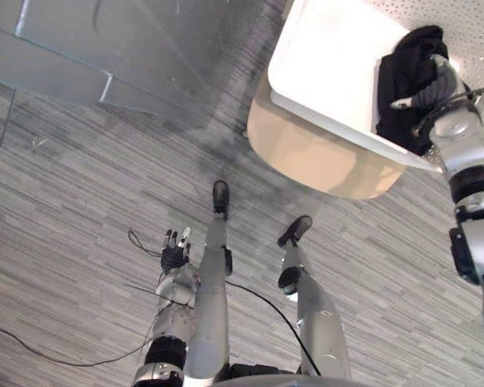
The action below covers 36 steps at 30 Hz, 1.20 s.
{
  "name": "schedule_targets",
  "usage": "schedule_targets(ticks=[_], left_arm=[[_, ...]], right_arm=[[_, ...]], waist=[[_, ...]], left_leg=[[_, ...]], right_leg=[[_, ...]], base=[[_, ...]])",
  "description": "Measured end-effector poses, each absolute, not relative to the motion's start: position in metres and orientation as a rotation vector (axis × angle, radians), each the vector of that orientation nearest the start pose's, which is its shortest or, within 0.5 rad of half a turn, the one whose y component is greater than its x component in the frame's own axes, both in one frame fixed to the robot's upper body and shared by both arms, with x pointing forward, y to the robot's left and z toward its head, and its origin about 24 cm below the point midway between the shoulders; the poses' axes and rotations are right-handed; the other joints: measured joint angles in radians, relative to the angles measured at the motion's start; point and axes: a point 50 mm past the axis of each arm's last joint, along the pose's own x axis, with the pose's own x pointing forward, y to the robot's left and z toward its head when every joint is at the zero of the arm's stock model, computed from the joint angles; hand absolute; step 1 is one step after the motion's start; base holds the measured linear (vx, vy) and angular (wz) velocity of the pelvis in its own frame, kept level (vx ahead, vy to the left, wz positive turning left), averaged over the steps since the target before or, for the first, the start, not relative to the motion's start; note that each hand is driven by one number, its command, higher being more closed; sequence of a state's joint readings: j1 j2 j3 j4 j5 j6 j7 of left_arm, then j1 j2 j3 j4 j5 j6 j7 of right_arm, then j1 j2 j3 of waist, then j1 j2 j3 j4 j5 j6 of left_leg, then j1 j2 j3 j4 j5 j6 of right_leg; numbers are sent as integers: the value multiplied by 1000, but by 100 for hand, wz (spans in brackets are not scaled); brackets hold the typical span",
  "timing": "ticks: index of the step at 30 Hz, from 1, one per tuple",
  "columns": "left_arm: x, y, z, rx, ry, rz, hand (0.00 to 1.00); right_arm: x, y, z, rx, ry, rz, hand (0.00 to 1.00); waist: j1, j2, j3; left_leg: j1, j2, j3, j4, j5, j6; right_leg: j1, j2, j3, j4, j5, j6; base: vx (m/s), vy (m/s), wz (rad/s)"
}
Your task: Pick up the laundry basket with both hands and put the clothes into the washing machine.
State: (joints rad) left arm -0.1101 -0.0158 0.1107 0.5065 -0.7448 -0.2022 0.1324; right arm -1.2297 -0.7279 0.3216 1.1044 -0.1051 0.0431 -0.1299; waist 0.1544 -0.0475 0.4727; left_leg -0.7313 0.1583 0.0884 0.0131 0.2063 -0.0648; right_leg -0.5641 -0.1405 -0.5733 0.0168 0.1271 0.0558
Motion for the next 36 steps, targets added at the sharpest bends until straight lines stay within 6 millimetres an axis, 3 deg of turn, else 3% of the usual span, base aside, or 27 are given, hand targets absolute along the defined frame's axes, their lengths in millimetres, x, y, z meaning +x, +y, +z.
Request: schedule_targets(ticks=[8, 14, 16, 20, 23, 25, 28, 34, 36], left_arm=[[255, 169, -31, -808, 187, 411, 0], [254, 169, -29, -811, 175, 412, 0], [252, 171, -28, -806, 167, 412, 0], [244, 175, -34, -766, 189, 422, 0], [230, 183, -37, -641, 206, 404, 0], [226, 185, -33, -580, 190, 383, 0], [216, 179, -24, -371, 177, 250, 0], [208, 154, 15, -182, 29, -52, 0], [210, 151, 35, -175, -54, -98, 0]], right_arm=[[399, -294, 260, -789, -89, -446, 100], [399, -280, 263, -648, -196, -457, 100], [392, -285, 271, -568, -259, -510, 100], [381, -301, 266, -447, -287, -590, 100], [372, -308, 264, -372, -332, -623, 100], [367, -307, 265, -351, -365, -621, 100], [359, -303, 255, -342, -415, -617, 100], [348, -289, 234, -374, -451, -560, 100], [346, -282, 234, -380, -476, -538, 100]], waist=[[27, 13, -2], [27, 24, -3], [26, 26, -4], [13, 36, -19], [15, 43, -87], [14, 49, -98], [0, 56, -170], [-36, 59, -293], [-47, 65, -300]], left_leg=[[1, 5, 30, 34, 0, 0], [46, 24, 42, 74, -1, -1], [78, 34, 44, 73, -4, -3], [175, 35, 41, 31, -4, -3], [227, 30, 48, -1, -3, -3], [269, 29, 55, -17, -1, -5], [327, 14, 56, -45, 0, -6], [444, -6, 54, -88, 1, -6], [488, -14, 54, -105, 0, -5]], right_leg=[[7, -4, 1, 9, 0, 0], [54, -1, -2, 42, -20, -28], [73, -1, -9, 75, -41, -37], [138, -20, -42, 158, -102, -35], [163, -40, -54, 210, -138, -32], [198, -42, -53, 210, -144, -28], [238, -57, -44, 227, -163, -17], [338, -59, -27, 192, -173, -1], [376, -51, -25, 181, -174, 1]], base=[[46, 74, -2], [5, 20, -2], [-6, 2, 2], [-8, 17, 27], [4, -2, 20], [34, -34, 6], [79, -23, 9], [115, -7, 1], [66, 5, -1]])
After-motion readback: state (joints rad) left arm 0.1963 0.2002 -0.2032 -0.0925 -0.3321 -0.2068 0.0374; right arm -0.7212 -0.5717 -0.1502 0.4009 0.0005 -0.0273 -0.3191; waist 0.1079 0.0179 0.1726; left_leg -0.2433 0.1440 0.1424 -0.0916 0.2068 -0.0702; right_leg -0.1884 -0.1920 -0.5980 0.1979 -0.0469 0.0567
